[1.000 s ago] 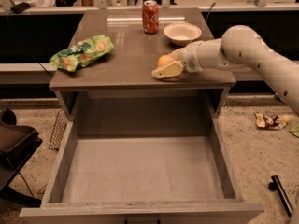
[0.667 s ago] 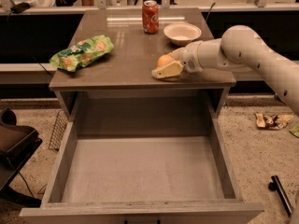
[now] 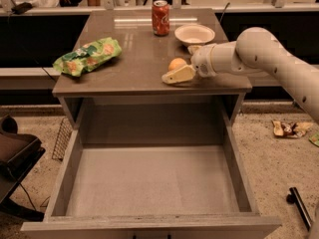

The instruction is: Place orange into top drawer

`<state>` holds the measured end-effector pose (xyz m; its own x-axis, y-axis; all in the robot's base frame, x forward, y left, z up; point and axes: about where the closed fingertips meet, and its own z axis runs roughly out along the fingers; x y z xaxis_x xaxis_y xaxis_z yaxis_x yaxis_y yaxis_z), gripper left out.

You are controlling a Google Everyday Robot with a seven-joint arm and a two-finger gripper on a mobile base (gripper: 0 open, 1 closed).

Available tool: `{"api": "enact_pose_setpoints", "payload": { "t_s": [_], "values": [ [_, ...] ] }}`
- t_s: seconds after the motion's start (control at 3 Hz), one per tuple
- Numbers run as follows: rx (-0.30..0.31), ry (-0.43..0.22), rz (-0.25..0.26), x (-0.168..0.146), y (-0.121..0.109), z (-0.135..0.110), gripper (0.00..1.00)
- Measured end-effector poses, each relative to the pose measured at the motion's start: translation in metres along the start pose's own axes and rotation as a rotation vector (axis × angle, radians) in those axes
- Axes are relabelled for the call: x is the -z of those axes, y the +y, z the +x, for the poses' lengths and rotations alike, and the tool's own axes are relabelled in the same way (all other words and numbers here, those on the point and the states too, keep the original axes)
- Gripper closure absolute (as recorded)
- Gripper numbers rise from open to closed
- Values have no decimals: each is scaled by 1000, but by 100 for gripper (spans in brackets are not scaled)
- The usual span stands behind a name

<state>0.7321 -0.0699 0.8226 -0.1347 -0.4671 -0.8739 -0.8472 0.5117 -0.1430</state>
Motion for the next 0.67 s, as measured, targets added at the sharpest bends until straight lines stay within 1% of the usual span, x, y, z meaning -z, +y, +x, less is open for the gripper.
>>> {"api": "enact_pose_setpoints", "payload": {
  "t_s": [0.67],
  "values": [
    [13,-10,5,4,-6,-8,54]
  ]
}}
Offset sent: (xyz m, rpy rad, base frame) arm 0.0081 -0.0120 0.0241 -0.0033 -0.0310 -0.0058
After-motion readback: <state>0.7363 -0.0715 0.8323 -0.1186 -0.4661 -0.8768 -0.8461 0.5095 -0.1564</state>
